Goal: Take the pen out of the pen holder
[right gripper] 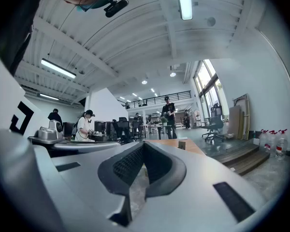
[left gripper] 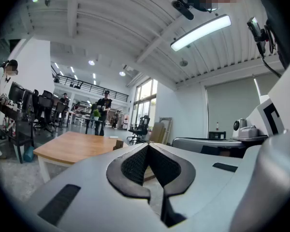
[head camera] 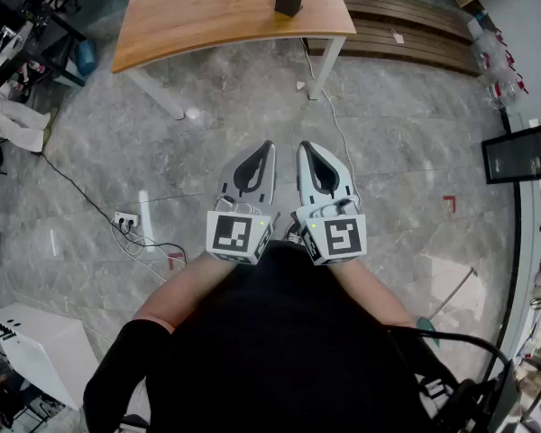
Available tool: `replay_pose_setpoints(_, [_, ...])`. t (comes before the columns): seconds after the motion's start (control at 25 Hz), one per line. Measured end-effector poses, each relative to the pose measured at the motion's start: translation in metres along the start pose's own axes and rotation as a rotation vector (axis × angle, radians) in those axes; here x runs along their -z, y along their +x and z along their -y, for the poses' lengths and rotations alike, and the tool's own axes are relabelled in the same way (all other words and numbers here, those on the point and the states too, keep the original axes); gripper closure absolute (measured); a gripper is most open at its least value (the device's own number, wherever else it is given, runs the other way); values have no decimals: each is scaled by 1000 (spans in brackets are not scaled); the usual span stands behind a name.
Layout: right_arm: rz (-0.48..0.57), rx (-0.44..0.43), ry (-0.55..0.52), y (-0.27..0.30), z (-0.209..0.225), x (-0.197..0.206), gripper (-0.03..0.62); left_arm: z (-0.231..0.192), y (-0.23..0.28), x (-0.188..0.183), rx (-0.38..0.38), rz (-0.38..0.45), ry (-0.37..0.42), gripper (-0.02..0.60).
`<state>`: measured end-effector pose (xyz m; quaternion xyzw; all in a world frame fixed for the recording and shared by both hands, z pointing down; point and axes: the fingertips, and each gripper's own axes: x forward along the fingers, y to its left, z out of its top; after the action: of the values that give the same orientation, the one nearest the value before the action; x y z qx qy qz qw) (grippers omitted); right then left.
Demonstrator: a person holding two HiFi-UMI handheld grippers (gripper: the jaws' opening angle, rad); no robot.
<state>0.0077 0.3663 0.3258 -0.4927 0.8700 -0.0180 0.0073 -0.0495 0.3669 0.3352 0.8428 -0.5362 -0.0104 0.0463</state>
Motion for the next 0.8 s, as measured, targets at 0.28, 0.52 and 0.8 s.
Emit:
replay_pose_setpoints(0.28, [-18, 1, 6, 4, 0, 9, 580, -6, 1, 8, -6, -13, -10, 575])
replay_pose_setpoints(0.52, [-22, 9, 19, 11, 5, 1, 580, -6, 8, 3, -4, -17, -15, 575])
replay_pose_setpoints(0.8, [-20, -3, 7, 15, 13, -2, 580, -4, 17, 4, -12, -22, -16, 575])
